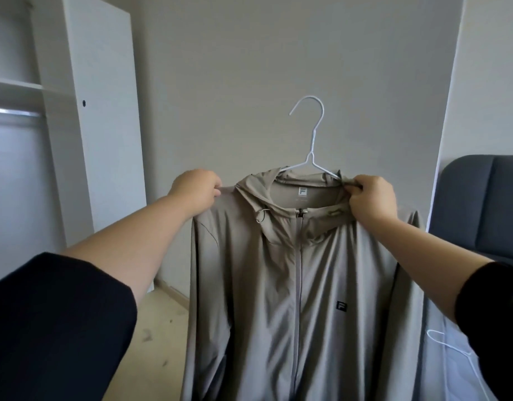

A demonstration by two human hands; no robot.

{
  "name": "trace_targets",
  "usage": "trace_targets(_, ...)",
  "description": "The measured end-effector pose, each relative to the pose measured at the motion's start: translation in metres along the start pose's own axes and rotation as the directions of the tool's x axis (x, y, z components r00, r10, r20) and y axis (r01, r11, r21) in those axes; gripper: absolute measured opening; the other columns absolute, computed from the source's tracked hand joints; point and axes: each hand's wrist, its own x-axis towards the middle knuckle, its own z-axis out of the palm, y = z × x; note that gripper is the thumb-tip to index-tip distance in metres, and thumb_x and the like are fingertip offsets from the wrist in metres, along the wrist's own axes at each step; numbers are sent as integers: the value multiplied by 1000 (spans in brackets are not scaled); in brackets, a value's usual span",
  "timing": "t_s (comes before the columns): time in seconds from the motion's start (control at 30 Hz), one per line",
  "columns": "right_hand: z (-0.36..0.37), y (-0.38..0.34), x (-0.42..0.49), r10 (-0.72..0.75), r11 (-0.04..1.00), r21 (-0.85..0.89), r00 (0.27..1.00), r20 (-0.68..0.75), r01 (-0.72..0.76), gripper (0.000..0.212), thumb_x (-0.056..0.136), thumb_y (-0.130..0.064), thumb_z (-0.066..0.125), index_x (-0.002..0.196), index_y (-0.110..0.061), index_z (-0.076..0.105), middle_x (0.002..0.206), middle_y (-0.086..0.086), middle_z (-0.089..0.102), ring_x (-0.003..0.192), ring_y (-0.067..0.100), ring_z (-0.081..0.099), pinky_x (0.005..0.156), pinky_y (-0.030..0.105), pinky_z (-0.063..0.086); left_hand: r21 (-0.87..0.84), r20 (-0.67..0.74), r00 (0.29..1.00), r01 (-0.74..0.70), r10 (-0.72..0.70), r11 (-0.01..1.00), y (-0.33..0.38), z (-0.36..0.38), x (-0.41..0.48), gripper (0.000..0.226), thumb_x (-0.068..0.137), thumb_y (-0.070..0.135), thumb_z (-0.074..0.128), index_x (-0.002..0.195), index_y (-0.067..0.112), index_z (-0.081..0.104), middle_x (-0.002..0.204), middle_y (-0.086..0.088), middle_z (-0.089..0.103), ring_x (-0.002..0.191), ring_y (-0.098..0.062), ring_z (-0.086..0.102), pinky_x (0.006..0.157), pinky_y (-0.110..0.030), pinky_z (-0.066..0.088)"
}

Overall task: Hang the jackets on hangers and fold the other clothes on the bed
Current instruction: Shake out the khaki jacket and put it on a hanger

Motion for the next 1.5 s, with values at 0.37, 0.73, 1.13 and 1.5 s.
trace_targets(0.37, -3, 6, -3, -24, 999, -28, 999, -23, 24, 21, 87, -7, 57, 67, -9, 53, 70, 15, 54, 78, 37, 55, 60, 32, 30, -183, 112, 989, 114, -94, 977, 42, -1, 5, 52, 92, 57, 40, 73, 14, 62, 83, -9, 61, 89, -29, 57, 72, -33, 41)
trace_targets(0.73, 4, 11, -24, -150, 986, -71, 989, 16, 150, 14, 88, -8, 58, 76, -1, 62, 82, 18, 64, 82, 39, 56, 63, 36, 35, -667, 579, 797, 584, -172, 462, 61, -3, 9, 25, 98, 14, 51, 73, 14, 52, 54, 2, 62, 62, -9, 55, 62, -22, 46)
trace_targets(1.13, 13, 8, -38, -201, 973, -109, 979, 41, 204, 18, 87, -12, 61, 72, -2, 60, 80, 15, 63, 81, 37, 55, 61, 36, 30, -567, 348, 921, 356, -176, 743, 65, -2, 8, 18, 86, 8, 58, 68, 11, 55, 60, -3, 61, 54, -14, 60, 52, -21, 46)
trace_targets(1.5, 7, 21, -31, -51, 997, -48, 996, 71, 54, 22, 86, -11, 63, 65, -9, 55, 68, 12, 56, 76, 37, 55, 59, 33, 31, -581, 435, 893, 177, 119, 795, 49, 27, -12, 33, 96, 42, 52, 73, 20, 62, 56, 9, 50, 49, -7, 41, 44, -19, 27)
